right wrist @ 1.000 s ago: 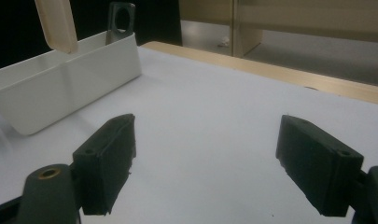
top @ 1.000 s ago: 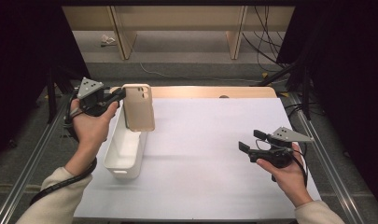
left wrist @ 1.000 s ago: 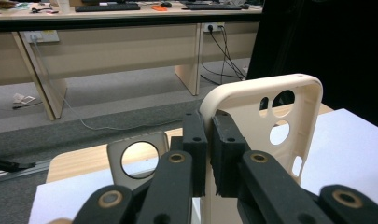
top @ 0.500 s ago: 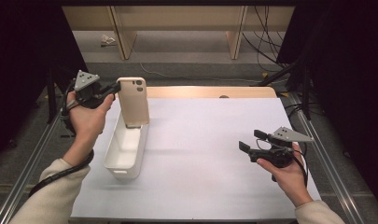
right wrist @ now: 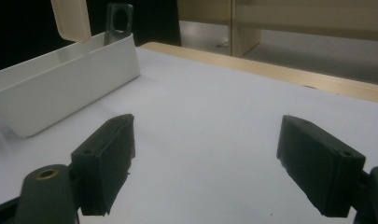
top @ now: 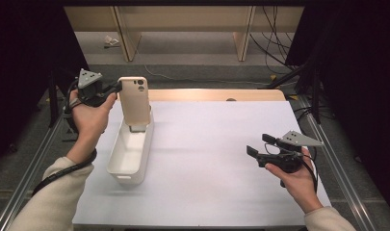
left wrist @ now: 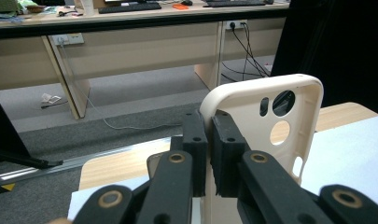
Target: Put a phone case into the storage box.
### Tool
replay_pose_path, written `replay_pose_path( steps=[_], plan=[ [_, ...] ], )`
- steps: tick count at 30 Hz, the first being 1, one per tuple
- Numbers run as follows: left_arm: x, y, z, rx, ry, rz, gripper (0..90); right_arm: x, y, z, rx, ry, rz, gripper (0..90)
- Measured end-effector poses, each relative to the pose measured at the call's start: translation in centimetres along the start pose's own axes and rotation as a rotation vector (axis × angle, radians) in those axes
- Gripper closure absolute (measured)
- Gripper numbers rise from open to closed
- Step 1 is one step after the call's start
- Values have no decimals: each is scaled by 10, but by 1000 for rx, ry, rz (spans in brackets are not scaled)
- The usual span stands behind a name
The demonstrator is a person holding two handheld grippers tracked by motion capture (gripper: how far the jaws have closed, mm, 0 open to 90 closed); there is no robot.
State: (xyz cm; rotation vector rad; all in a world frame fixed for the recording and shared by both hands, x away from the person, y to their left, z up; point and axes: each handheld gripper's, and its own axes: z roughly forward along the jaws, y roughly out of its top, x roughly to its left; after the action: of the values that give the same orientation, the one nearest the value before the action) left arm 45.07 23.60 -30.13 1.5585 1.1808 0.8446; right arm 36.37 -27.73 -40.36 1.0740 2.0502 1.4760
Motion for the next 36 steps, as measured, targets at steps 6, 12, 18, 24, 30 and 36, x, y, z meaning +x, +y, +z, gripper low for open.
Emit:
replay_pose_path(
  steps=[6,12,18,24,30,36],
  plan=[
    [6,-1,7,10,5,22,849,0,0,0,-1,0,1,202],
    [11,-3,13,15,23,32,849,0,0,0,-3,0,2,203],
    [14,-6,19,20,34,27,848,0,0,0,-2,0,2,203],
    [16,-9,25,25,49,31,848,-1,0,0,-3,-1,2,203],
    [19,-13,31,22,55,32,848,-1,0,0,-4,-1,4,203],
    [20,-16,37,36,64,32,848,0,-1,0,-3,0,4,203]
  ],
)
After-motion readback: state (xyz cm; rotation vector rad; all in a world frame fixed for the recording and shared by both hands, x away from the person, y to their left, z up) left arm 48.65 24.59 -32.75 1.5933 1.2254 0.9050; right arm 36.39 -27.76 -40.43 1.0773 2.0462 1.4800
